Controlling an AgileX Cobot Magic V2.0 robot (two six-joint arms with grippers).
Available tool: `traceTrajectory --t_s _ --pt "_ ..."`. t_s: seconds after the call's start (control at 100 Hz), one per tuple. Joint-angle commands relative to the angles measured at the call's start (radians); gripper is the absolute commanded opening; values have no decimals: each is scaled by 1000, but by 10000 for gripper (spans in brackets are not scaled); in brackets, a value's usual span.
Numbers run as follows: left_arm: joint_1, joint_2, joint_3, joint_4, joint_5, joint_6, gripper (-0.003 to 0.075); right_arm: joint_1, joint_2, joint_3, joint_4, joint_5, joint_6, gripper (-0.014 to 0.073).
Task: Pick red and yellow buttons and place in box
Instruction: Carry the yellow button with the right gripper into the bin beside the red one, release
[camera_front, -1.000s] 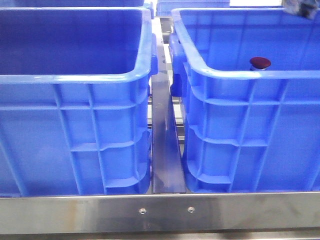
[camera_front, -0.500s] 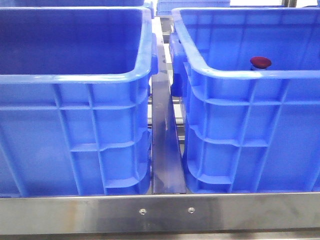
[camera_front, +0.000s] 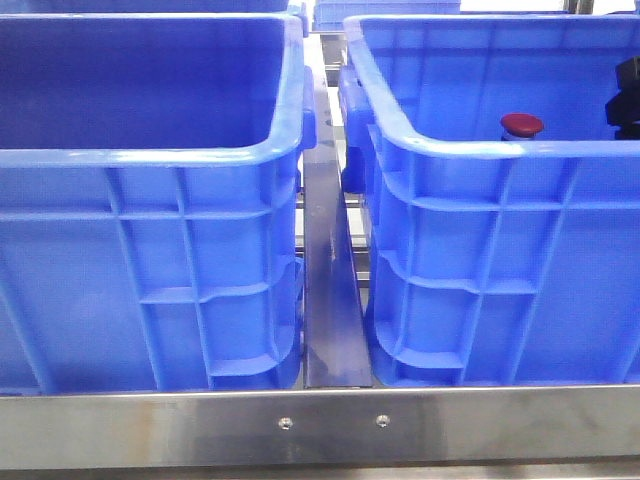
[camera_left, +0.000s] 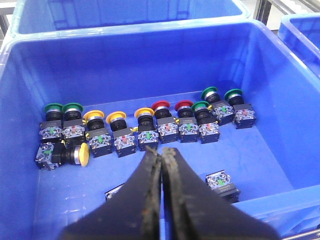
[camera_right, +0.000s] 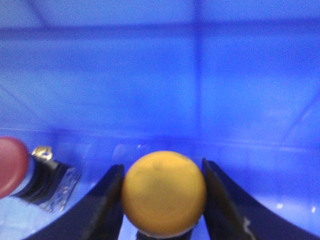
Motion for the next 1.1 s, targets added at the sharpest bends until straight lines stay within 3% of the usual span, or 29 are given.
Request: traceTrajectory --t_s 0.0,0.52,0.64,0.88,1.09 --pt "2 8 -26 -4 -81 -6 -19 -6 -28 -49 123 46 -24 66" --pt "2 8 -26 -4 -81 -6 -19 -6 18 -54 122 37 -39 74" --pt "2 8 -26 -4 -81 -6 -19 -6 17 -54 122 37 -39 159" --pt "2 8 -26 -6 -81 -6 -19 -6 17 -53 122 37 -39 436" --pt "2 8 -26 -6 -81 -6 -19 -6 3 -53 122 2 -39 476"
